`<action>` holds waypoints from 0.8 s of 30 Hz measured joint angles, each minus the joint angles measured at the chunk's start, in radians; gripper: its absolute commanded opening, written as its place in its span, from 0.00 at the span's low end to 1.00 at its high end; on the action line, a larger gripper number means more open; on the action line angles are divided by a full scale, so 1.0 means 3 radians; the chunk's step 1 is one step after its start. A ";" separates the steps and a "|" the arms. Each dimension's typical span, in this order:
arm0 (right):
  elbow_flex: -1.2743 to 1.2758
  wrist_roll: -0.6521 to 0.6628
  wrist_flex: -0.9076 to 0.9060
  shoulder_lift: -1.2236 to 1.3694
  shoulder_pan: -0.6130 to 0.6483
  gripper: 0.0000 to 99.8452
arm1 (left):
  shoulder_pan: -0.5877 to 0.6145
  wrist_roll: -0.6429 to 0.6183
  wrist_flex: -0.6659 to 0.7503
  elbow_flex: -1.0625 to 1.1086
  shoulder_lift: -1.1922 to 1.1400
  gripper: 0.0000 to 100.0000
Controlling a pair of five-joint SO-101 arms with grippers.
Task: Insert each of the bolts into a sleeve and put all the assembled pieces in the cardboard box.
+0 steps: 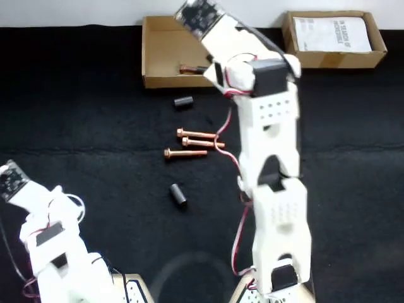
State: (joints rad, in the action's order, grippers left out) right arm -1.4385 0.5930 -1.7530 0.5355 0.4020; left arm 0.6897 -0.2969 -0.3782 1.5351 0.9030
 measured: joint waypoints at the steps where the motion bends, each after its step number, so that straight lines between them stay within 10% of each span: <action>1: 0.0261 -0.0056 0.0000 -0.0240 0.0000 0.01 | -0.0031 0.0000 -0.0164 -0.0077 0.0000 0.01; 17: 0.3902 -0.0389 -0.0005 -0.3018 0.0092 0.01 | -0.1284 -0.0680 -0.3125 -0.2281 -0.0026 0.01; 24: 0.4920 -0.0471 0.0113 -0.3892 0.0092 0.01 | -0.2414 -0.1028 -0.3319 -0.2711 -0.0107 0.01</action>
State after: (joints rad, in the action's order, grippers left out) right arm 0.0376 0.4519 -1.7192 -0.6322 0.4296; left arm -0.0345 -0.6053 -1.3740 0.7219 0.8707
